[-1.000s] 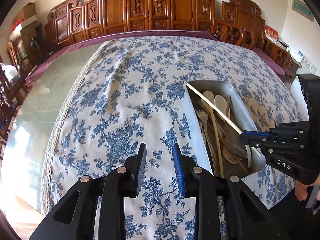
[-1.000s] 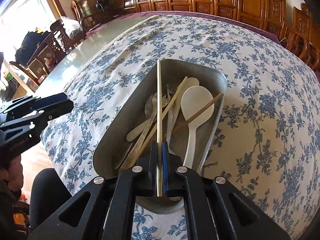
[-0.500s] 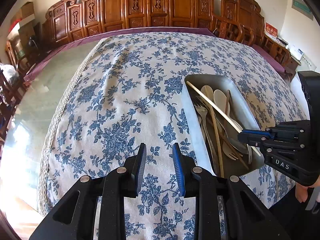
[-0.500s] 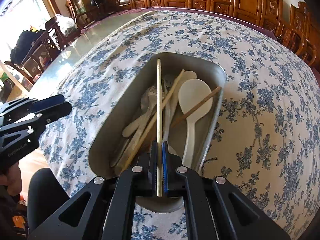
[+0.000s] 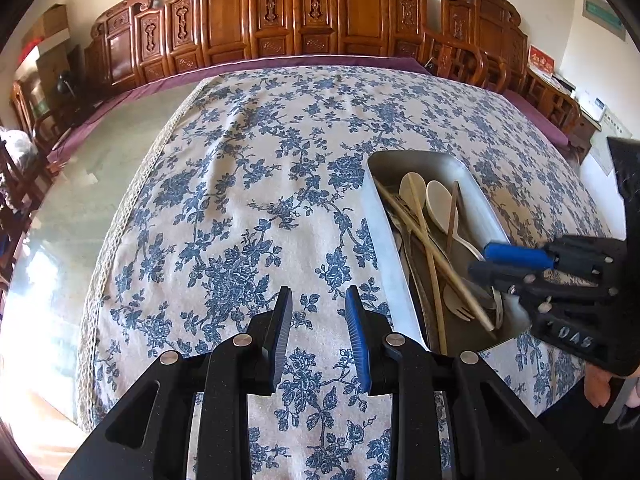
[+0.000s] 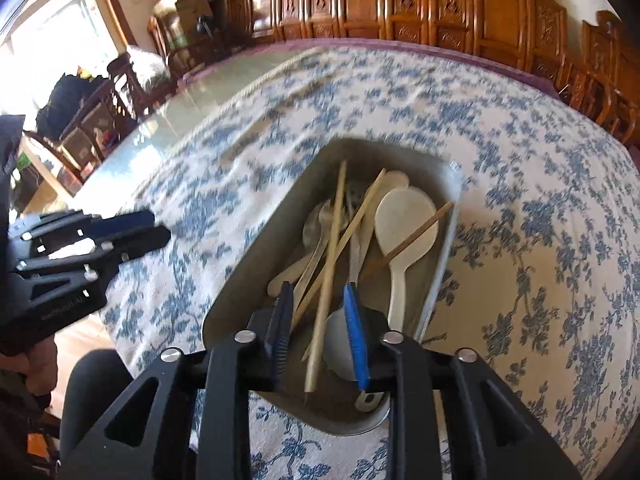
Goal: Organize utensils
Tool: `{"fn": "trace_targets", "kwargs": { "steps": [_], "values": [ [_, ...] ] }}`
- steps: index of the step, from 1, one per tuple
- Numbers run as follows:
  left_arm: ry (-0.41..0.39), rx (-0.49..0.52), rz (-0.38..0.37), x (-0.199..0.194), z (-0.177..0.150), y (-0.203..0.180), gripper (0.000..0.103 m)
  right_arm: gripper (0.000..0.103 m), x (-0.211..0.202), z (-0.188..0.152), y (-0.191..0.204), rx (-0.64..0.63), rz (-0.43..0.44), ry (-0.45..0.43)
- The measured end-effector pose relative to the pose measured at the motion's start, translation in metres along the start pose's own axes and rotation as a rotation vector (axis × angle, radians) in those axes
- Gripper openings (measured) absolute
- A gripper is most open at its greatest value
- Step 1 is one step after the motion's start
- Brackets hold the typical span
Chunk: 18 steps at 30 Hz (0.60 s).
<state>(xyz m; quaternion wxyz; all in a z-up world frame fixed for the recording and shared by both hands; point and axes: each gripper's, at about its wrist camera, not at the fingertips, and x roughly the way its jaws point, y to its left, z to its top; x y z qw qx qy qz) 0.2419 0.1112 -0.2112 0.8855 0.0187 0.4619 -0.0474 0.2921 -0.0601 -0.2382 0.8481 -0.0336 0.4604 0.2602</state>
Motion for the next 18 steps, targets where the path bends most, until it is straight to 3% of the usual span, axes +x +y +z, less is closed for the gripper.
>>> {"fn": "trace_targets", "kwargs": {
  "steps": [9, 13, 17, 18],
  "values": [
    [-0.015, 0.017, -0.003, -0.006, -0.001, -0.01, 0.026, 0.034, -0.036, -0.01, -0.013, -0.003, -0.051, -0.102],
    [-0.043, 0.02, -0.006, -0.016, 0.0, -0.02, 0.041, 0.043, -0.058, -0.023, -0.017, -0.003, -0.093, -0.144],
    [-0.063, 0.012, -0.014, -0.028, 0.001, -0.034, 0.044, 0.071, -0.091, -0.036, -0.024, 0.022, -0.137, -0.195],
    [-0.066, 0.008, -0.016, -0.031, 0.001, -0.037, 0.055, 0.079, -0.098, -0.038, -0.025, 0.027, -0.152, -0.205]
  ]
}}
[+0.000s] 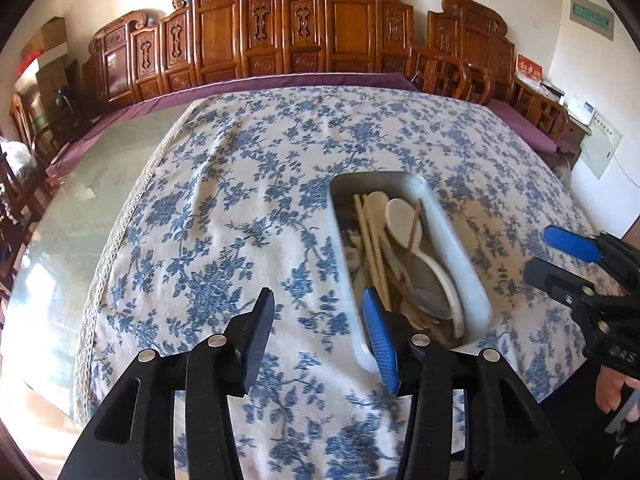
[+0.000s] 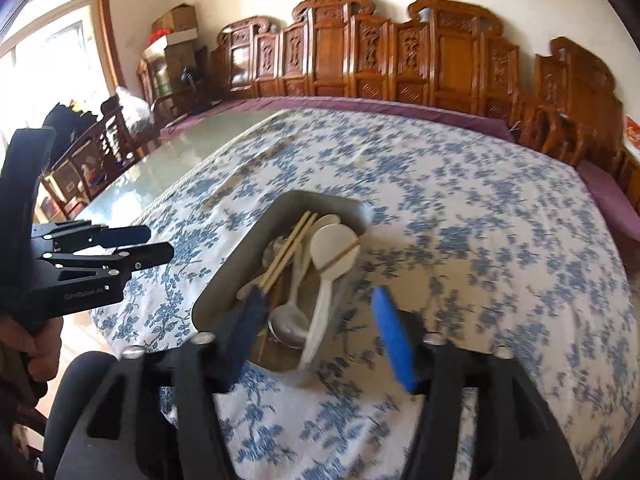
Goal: Organize utensils
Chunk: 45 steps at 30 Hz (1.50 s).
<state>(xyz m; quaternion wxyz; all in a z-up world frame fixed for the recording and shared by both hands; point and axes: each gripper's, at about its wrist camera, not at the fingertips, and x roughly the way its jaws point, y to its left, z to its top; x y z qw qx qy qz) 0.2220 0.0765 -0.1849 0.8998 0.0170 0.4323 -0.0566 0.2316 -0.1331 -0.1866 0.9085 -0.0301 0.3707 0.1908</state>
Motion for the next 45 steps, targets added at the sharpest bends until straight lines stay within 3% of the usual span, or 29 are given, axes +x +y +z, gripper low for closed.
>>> {"fn": "trace_targets", "kwargs": {
  "steps": [1, 3, 5, 7, 10, 14, 26, 35, 45],
  "values": [
    [-0.009, -0.008, 0.0, -0.004, 0.0, -0.003, 0.07, 0.083, -0.007, -0.001, -0.002, 0.003, -0.014, -0.01],
    [-0.033, -0.016, 0.0, -0.012, -0.002, -0.01, 0.072, 0.095, -0.023, -0.004, -0.008, 0.014, -0.038, -0.032],
    [-0.044, -0.012, 0.001, -0.022, -0.003, -0.02, 0.076, 0.099, -0.038, -0.007, -0.013, 0.022, -0.06, -0.05],
    [-0.066, -0.007, -0.002, -0.032, -0.005, -0.029, 0.087, 0.1, -0.05, -0.011, -0.017, 0.031, -0.082, -0.064],
    [-0.089, 0.006, 0.0, -0.048, -0.008, -0.042, 0.095, 0.1, -0.071, -0.017, -0.023, 0.052, -0.107, -0.084],
    [-0.116, 0.019, 0.026, -0.07, -0.012, -0.059, 0.095, 0.1, -0.097, -0.025, -0.03, 0.089, -0.137, -0.104],
    [-0.152, 0.007, -0.002, -0.127, -0.021, -0.088, 0.095, 0.1, -0.169, -0.035, -0.03, 0.134, -0.203, -0.167],
    [-0.199, 0.019, 0.005, -0.16, -0.024, -0.103, 0.095, 0.1, -0.194, -0.033, -0.027, 0.137, -0.203, -0.208],
    [-0.319, 0.014, 0.002, -0.216, -0.013, -0.109, 0.095, 0.1, -0.248, -0.012, -0.011, 0.098, -0.235, -0.356]
  ]
}}
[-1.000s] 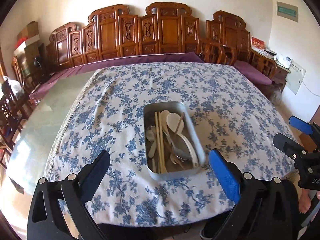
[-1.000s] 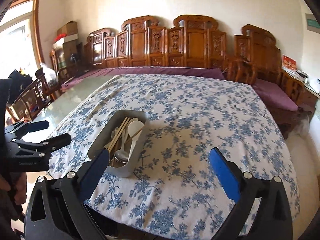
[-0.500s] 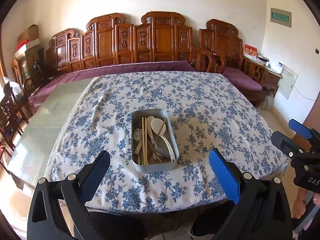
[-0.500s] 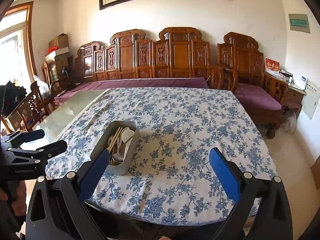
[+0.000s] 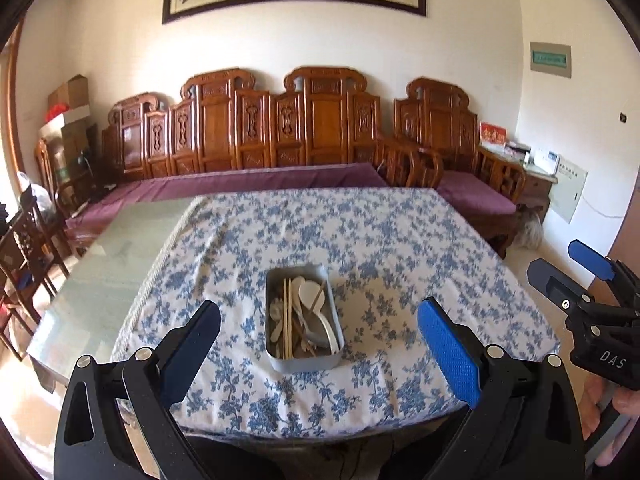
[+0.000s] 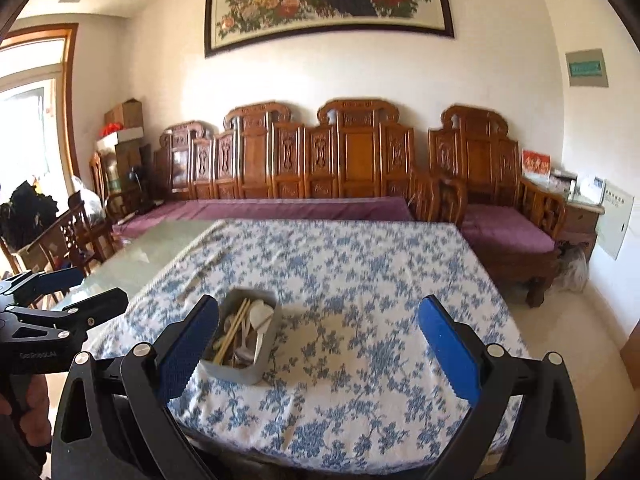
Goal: Organize utensils
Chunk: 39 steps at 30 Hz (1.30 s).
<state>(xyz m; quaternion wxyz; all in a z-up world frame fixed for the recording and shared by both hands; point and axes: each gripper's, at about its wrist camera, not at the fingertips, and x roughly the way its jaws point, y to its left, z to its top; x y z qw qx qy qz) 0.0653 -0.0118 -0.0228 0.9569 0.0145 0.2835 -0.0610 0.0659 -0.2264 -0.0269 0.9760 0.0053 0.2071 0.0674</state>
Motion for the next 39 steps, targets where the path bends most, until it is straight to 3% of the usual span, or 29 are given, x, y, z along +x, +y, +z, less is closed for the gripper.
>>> {"fn": "trace_targets", "kwargs": {
  "steps": [11, 39],
  "values": [
    [-0.118, -0.003, 0.034, -0.045, 0.017, 0.002, 0.095, 0.1, -0.039, 0.02, 0.003, -0.002, 0.006, -0.102],
    [-0.124, -0.005, 0.041, -0.049, 0.015, 0.004, 0.095, 0.1, -0.042, 0.022, 0.005, 0.018, -0.012, -0.106]
  ]
}}
